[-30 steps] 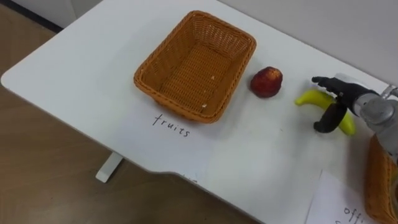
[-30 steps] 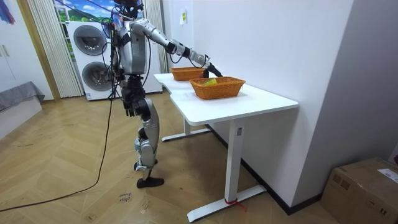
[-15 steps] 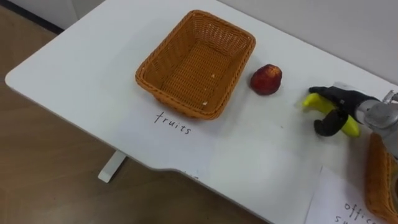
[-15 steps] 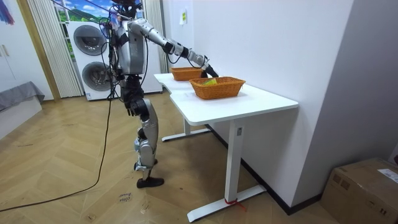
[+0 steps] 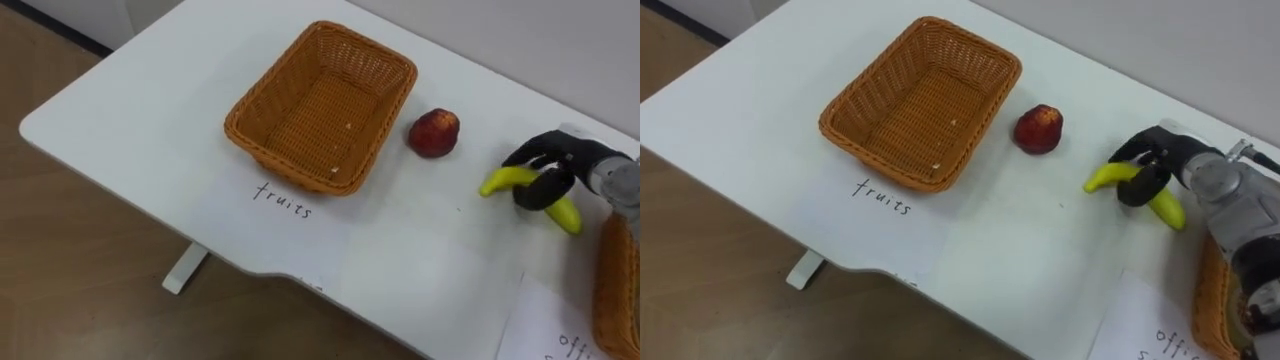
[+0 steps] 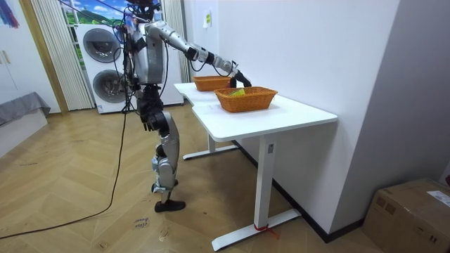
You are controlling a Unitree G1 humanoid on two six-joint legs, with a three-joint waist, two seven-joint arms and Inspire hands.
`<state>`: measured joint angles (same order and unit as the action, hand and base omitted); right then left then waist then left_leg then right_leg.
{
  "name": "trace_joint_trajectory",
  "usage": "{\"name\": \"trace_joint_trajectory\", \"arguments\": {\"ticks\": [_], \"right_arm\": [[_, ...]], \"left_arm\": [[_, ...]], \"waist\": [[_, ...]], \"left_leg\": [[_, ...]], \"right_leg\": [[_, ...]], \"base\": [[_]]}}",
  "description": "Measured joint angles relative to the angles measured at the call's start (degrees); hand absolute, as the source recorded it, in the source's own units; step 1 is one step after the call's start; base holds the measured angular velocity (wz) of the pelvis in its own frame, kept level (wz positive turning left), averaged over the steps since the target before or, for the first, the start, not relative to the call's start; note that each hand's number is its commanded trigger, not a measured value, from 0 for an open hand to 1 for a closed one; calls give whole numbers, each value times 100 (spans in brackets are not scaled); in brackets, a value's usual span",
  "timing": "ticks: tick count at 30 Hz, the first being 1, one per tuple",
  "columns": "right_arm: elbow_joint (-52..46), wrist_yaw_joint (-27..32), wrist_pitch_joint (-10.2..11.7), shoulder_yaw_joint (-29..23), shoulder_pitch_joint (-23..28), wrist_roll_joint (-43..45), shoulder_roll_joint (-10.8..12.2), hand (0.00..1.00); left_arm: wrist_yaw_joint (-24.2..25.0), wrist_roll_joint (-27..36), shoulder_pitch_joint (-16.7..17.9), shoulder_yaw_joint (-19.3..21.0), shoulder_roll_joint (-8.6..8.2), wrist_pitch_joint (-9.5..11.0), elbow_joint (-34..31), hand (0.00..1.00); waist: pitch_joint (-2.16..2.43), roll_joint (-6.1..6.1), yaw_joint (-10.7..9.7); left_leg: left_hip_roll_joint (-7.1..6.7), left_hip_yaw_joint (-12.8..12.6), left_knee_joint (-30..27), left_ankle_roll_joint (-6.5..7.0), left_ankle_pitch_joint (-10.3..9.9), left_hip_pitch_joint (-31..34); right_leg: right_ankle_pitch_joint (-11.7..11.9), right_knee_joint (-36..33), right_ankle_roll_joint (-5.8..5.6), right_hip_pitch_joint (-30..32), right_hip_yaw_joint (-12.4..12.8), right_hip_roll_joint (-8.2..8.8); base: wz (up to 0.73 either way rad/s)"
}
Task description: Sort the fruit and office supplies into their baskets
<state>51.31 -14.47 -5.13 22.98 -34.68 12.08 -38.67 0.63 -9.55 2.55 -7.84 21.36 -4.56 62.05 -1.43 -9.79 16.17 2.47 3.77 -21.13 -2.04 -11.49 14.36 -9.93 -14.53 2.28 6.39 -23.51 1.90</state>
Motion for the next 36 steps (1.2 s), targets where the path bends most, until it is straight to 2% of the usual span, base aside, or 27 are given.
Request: {"name": "trace_joint_trajectory", "arguments": {"ticks": [23,24,29,36], "right_arm": [[-109,-232,-41,-144,100,-53,18,100],[-157,-228,-38,-189,176,-55,24,100],[-650,-172,-69,-231,449,-69,17,100],[-1322,-281,-71,-222,616,-81,17,100]], "left_arm": [[123,-2,108,96,-6,-11,1,0],[119,-14,92,107,-3,-10,-1,0],[114,-14,149,136,0,-9,21,0],[84,-19,207,377,0,-2,38,0]], "waist": [[5,-39,-19],[-3,-47,-18],[16,-141,-53],[18,-119,-210]], "left_leg": [[10,-84,43,5,3,-65],[10,-86,61,5,2,-103],[10,-112,110,2,5,-147],[9,-138,166,4,4,-223]], "right_leg": [[0,-17,-1,-4,103,5],[-6,-7,-8,-36,122,0],[-8,78,-10,-86,148,-11],[-7,94,-16,-139,210,-11]], "base": [[-2],[0],[-2],[-2]]}}
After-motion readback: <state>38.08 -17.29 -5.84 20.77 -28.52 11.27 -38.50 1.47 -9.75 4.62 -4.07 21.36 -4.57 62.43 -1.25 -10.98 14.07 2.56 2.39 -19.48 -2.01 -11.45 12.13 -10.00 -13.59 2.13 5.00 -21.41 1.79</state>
